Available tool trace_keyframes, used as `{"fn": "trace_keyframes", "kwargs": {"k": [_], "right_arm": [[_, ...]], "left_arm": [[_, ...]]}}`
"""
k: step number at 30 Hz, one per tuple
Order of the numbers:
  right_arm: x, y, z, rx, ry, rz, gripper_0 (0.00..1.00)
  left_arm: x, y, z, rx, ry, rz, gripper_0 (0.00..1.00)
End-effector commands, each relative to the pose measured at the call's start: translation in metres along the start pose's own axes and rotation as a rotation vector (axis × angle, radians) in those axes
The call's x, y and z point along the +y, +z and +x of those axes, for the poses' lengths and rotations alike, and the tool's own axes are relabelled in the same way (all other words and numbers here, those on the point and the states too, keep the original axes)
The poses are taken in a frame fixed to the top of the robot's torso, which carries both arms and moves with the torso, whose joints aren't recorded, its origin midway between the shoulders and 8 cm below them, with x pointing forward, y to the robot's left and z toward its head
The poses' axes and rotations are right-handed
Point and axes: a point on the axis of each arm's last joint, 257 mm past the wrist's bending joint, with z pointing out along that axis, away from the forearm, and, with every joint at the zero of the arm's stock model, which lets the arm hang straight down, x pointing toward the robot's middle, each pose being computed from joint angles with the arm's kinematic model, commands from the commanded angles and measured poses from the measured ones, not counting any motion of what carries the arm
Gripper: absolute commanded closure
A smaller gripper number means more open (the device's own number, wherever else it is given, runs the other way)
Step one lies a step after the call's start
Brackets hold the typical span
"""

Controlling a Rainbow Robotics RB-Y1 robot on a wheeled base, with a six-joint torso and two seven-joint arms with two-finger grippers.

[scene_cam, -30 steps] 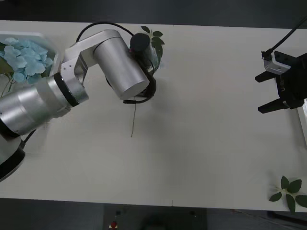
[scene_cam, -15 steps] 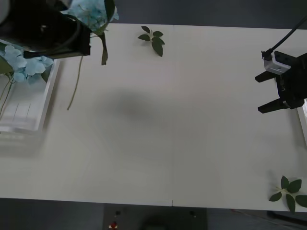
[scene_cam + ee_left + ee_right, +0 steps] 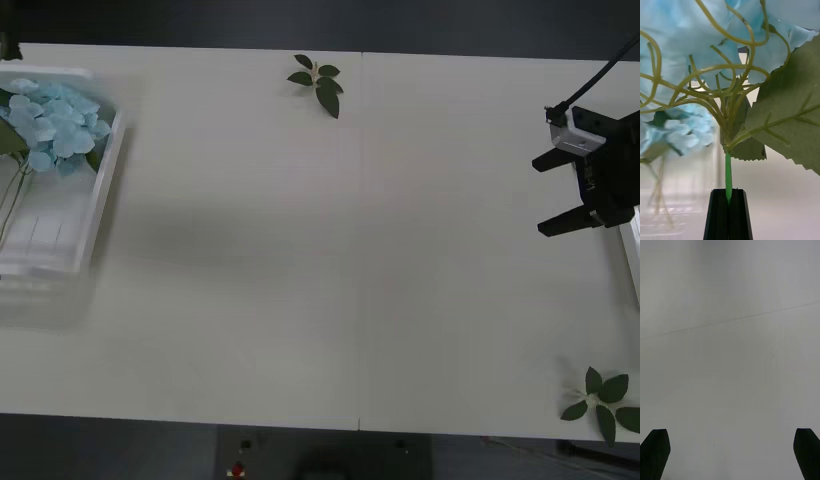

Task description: Put the red flowers into the right box and the blue flowers into the left box

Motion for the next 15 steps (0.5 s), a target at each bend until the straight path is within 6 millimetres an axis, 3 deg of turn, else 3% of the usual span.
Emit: {"fn": "trace_keyframes", "kwargs": {"k": [1,6,15], "right_arm": [[-0.006,-0.011,-0.005,0.004,-0.036,0.026,0.04],[-0.006,-0.011,-0.005,0.004,-0.036,0.026,0.04],[-0.006,-0.011,-0.005,0.004,-0.036,0.026,0.04]], "left_arm": [[0.063,-0.002,0.009,0.031,0.038,-0.09,1.0],[0.111,0.011,0.014,0.045,0.045,-0.131,1.0],[0.175,0.047,0.019,-0.014,0.007,-0.21,1.0]]}}
